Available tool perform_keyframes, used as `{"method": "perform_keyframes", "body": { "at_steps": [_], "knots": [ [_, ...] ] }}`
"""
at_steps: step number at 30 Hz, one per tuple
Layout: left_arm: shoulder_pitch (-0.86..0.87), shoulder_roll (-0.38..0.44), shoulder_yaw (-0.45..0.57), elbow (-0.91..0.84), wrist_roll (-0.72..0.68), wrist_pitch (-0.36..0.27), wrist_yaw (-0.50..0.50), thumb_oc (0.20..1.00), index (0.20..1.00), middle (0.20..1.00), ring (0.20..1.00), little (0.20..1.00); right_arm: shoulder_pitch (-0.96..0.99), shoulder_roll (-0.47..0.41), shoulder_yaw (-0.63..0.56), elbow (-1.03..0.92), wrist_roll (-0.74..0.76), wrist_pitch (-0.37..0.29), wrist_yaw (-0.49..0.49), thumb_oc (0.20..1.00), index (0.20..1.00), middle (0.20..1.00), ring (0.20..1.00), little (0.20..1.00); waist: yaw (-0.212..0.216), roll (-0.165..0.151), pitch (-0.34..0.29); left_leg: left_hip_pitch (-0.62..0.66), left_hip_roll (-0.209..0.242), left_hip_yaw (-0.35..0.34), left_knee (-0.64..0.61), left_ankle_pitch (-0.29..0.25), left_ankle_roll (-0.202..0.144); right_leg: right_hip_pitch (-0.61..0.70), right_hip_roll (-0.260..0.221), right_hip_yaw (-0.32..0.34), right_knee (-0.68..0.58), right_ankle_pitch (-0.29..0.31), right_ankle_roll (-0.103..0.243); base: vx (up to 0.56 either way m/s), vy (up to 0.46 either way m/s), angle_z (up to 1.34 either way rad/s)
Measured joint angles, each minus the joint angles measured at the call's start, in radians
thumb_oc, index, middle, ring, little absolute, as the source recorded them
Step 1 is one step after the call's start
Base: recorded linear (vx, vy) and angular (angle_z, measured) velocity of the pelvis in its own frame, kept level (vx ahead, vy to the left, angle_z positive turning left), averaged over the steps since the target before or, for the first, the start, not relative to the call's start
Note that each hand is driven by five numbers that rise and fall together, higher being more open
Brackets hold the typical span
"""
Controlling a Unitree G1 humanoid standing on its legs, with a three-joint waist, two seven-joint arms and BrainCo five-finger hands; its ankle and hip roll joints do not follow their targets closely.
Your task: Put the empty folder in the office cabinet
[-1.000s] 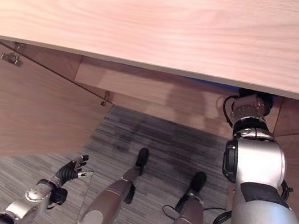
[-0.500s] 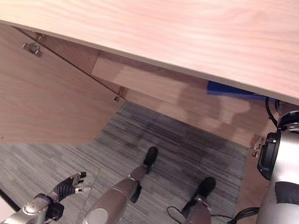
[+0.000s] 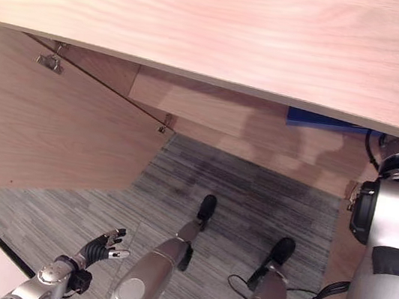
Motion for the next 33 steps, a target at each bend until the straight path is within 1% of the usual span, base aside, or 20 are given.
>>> {"method": "perform_keyframes", "body": {
  "at_steps": [1, 4, 5, 8, 9, 11, 12, 13, 15, 16, 17, 18, 19, 21, 22, 25, 27, 30, 32, 33],
  "knots": [
    [-0.006, 0.000, 0.001, 0.000, 0.000, 0.001, 0.003, 1.000, 1.000, 1.000, 1.000, 1.000, 0.004, 0.004, -0.021, 0.000, 0.000, -0.010, 0.007, 1.000, 1.000, 1.000, 1.000, 1.000, 0.000, 0.000, 0.001, 0.000, 0.000, 0.000, 0.000, 0.000, 0.000, 0.000, 0.000, 0.000, 0.000, 0.000, 0.000, 0.00, 0.000, 0.00],
    [-0.016, -0.003, 0.001, 0.001, 0.000, 0.001, 0.008, 1.000, 1.000, 1.000, 1.000, 1.000, 0.016, 0.030, -0.022, -0.010, 0.001, -0.042, 0.015, 1.000, 1.000, 1.000, 1.000, 1.000, -0.004, 0.001, 0.004, 0.001, 0.001, 0.003, 0.000, 0.003, 0.004, 0.001, 0.002, 0.001, -0.004, 0.001, 0.000, -0.01, 0.011, -0.01],
    [-0.016, -0.005, 0.003, 0.002, -0.001, 0.001, 0.009, 1.000, 1.000, 1.000, 1.000, 1.000, 0.057, 0.064, -0.021, -0.057, 0.000, -0.072, 0.016, 1.000, 1.000, 1.000, 1.000, 1.000, -0.013, 0.001, 0.004, 0.002, 0.002, 0.005, 0.000, 0.003, 0.004, 0.003, 0.003, 0.002, -0.011, 0.003, 0.003, -0.02, 0.035, -0.05],
    [-0.016, -0.012, 0.016, 0.005, -0.001, 0.001, 0.013, 1.000, 1.000, 1.000, 1.000, 1.000, 0.114, 0.094, -0.021, -0.132, 0.000, -0.099, 0.020, 1.000, 1.000, 1.000, 1.000, 1.000, -0.027, 0.001, 0.005, 0.003, 0.002, 0.008, 0.000, 0.003, 0.004, 0.007, 0.004, 0.004, -0.020, 0.008, 0.007, -0.01, 0.008, -0.03],
    [-0.019, -0.017, 0.019, 0.011, 0.000, 0.001, 0.018, 1.000, 1.000, 1.000, 1.000, 1.000, 0.155, 0.108, -0.025, -0.197, 0.001, -0.115, 0.019, 1.000, 1.000, 1.000, 1.000, 1.000, -0.033, -0.002, 0.006, 0.005, 0.002, 0.011, 0.000, 0.002, 0.005, 0.010, 0.006, 0.004, -0.025, 0.010, 0.008, -0.01, 0.000, -0.05],
    [-0.025, -0.035, 0.023, 0.038, 0.000, 0.001, 0.027, 1.000, 1.000, 1.000, 1.000, 1.000, 0.261, 0.172, -0.049, -0.342, -0.003, -0.165, 0.044, 1.000, 1.000, 1.000, 1.000, 1.000, -0.057, -0.006, 0.010, 0.006, 0.007, 0.017, -0.001, 0.002, 0.006, 0.013, 0.012, 0.005, -0.038, 0.018, 0.007, -0.01, 0.014, -0.11],
    [-0.036, -0.050, 0.023, 0.034, 0.001, 0.001, 0.026, 1.000, 1.000, 1.000, 1.000, 1.000, 0.297, 0.209, -0.064, -0.400, 0.001, -0.182, 0.057, 1.000, 1.000, 1.000, 1.000, 1.000, -0.069, -0.010, 0.013, 0.006, 0.010, 0.022, -0.002, 0.001, 0.005, 0.013, 0.024, 0.009, -0.048, 0.023, 0.008, -0.02, 0.020, -0.14],
    [-0.051, -0.075, 0.052, 0.052, 0.002, 0.006, 0.035, 1.000, 1.000, 1.000, 1.000, 1.000, 0.441, 0.302, -0.103, -0.639, -0.009, -0.234, 0.072, 1.000, 1.000, 1.000, 1.000, 1.000, -0.083, -0.020, 0.024, 0.012, 0.019, 0.023, -0.002, 0.001, 0.004, 0.020, 0.029, 0.012, -0.055, 0.025, 0.004, -0.03, 0.016, -0.16],
    [-0.075, -0.090, 0.058, 0.046, 0.009, 0.002, 0.041, 1.000, 1.000, 1.000, 1.000, 1.000, 0.514, 0.380, -0.105, -0.762, -0.045, -0.249, 0.096, 1.000, 1.000, 1.000, 1.000, 1.000, -0.088, -0.031, 0.035, 0.012, 0.027, 0.029, -0.005, 0.000, 0.003, 0.018, 0.038, 0.016, -0.061, 0.028, 0.000, -0.03, 0.015, -0.14],
    [-0.109, -0.108, 0.059, 0.058, 0.012, 0.002, 0.052, 1.000, 1.000, 1.000, 1.000, 1.000, 0.565, 0.430, -0.098, -0.868, -0.099, -0.278, 0.111, 1.000, 1.000, 1.000, 1.000, 1.000, -0.091, -0.039, 0.041, 0.012, 0.032, 0.033, -0.007, -0.001, 0.002, 0.014, 0.042, 0.020, -0.060, 0.029, -0.001, -0.01, 0.008, -0.10],
    [-0.131, -0.119, 0.063, 0.072, 0.017, 0.000, 0.060, 1.000, 1.000, 1.000, 1.000, 1.000, 0.589, 0.455, -0.081, -0.917, -0.143, -0.293, 0.118, 1.000, 1.000, 1.000, 1.000, 1.000, -0.095, -0.045, 0.045, 0.012, 0.033, 0.033, -0.008, -0.001, 0.002, 0.012, 0.043, 0.021, -0.059, 0.028, -0.001, -0.01, 0.010, -0.06],
    [-0.142, -0.125, 0.066, 0.081, 0.018, 0.000, 0.066, 1.000, 1.000, 1.000, 1.000, 1.000, 0.601, 0.469, -0.069, -0.945, -0.173, -0.300, 0.120, 1.000, 1.000, 1.000, 1.000, 1.000, -0.100, -0.049, 0.047, 0.012, 0.033, 0.034, -0.009, -0.001, 0.002, 0.012, 0.043, 0.021, -0.059, 0.028, -0.002, 0.00, 0.000, 0.00],
    [-0.158, -0.130, 0.065, 0.079, 0.019, -0.003, 0.074, 1.000, 1.000, 1.000, 1.000, 1.000, 0.607, 0.500, -0.051, -0.960, -0.223, -0.303, 0.119, 1.000, 1.000, 1.000, 1.000, 1.000, -0.120, -0.065, 0.058, 0.013, 0.032, 0.037, -0.011, -0.001, 0.002, 0.011, 0.043, 0.025, -0.060, 0.029, -0.001, 0.00, 0.000, 0.00],
    [-0.168, -0.138, 0.094, 0.100, 0.019, -0.002, 0.083, 1.000, 1.000, 1.000, 1.000, 1.000, 0.649, 0.506, -0.028, -1.051, -0.283, -0.312, 0.126, 1.000, 1.000, 1.000, 1.000, 1.000, -0.125, -0.087, 0.073, 0.015, 0.031, 0.044, -0.011, -0.001, 0.002, 0.012, 0.042, 0.029, -0.063, 0.029, -0.001, -0.01, 0.017, -0.04],
    [-0.190, -0.140, 0.101, 0.121, 0.019, 0.001, 0.092, 1.000, 1.000, 1.000, 1.000, 1.000, 0.698, 0.522, -0.010, -1.077, -0.323, -0.312, 0.144, 1.000, 1.000, 1.000, 1.000, 1.000, -0.150, -0.110, 0.087, 0.017, 0.032, 0.049, -0.013, -0.001, 0.002, 0.013, 0.044, 0.033, -0.068, 0.034, -0.003, -0.01, 0.010, -0.08],
    [-0.209, -0.142, 0.129, 0.138, 0.019, -0.001, 0.097, 1.000, 1.000, 1.000, 1.000, 1.000, 0.761, 0.518, 0.010, -1.092, -0.356, -0.298, 0.154, 1.000, 1.000, 1.000, 1.000, 1.000, -0.166, -0.132, 0.101, 0.022, 0.035, 0.057, -0.014, -0.004, 0.004, 0.030, 0.052, 0.034, -0.097, 0.052, -0.004, -0.01, 0.010, -0.08],
    [-0.225, -0.150, 0.136, 0.159, 0.019, -0.001, 0.100, 1.000, 1.000, 1.000, 1.000, 1.000, 0.806, 0.515, 0.023, -1.092, -0.390, -0.284, 0.173, 1.000, 1.000, 1.000, 1.000, 1.000, -0.175, -0.139, 0.105, 0.037, 0.035, 0.065, -0.014, -0.005, 0.006, 0.053, 0.055, 0.037, -0.126, 0.069, -0.003, -0.01, 0.005, -0.11],
    [-0.225, -0.156, 0.137, 0.176, 0.019, -0.002, 0.104, 1.000, 1.000, 1.000, 1.000, 1.000, 0.864, 0.521, 0.037, -1.086, -0.407, -0.273, 0.204, 1.000, 1.000, 1.000, 1.000, 1.000, -0.191, -0.140, 0.106, 0.058, 0.035, 0.065, -0.015, -0.011, 0.008, 0.087, 0.058, 0.036, -0.156, 0.076, 0.008, -0.01, 0.000, -0.03],
    [-0.225, -0.160, 0.139, 0.182, 0.019, -0.003, 0.106, 1.000, 1.000, 1.000, 1.000, 1.000, 0.893, 0.522, 0.048, -1.077, -0.425, -0.255, 0.219, 1.000, 1.000, 1.000, 1.000, 1.000, -0.195, -0.142, 0.107, 0.061, 0.035, 0.071, -0.015, -0.012, 0.009, 0.094, 0.062, 0.043, -0.177, 0.092, 0.010, -0.02, -0.005, -0.11],
    [-0.224, -0.164, 0.145, 0.191, 0.019, -0.003, 0.106, 1.000, 1.000, 1.000, 1.000, 1.000, 0.895, 0.522, 0.051, -1.067, -0.440, -0.253, 0.230, 0.570, 0.570, 0.570, 0.570, 0.570, -0.192, -0.144, 0.108, 0.064, 0.035, 0.074, -0.015, -0.012, 0.009, 0.096, 0.063, 0.046, -0.179, 0.094, 0.012, -0.02, 0.004, -0.08]
  ]
}}
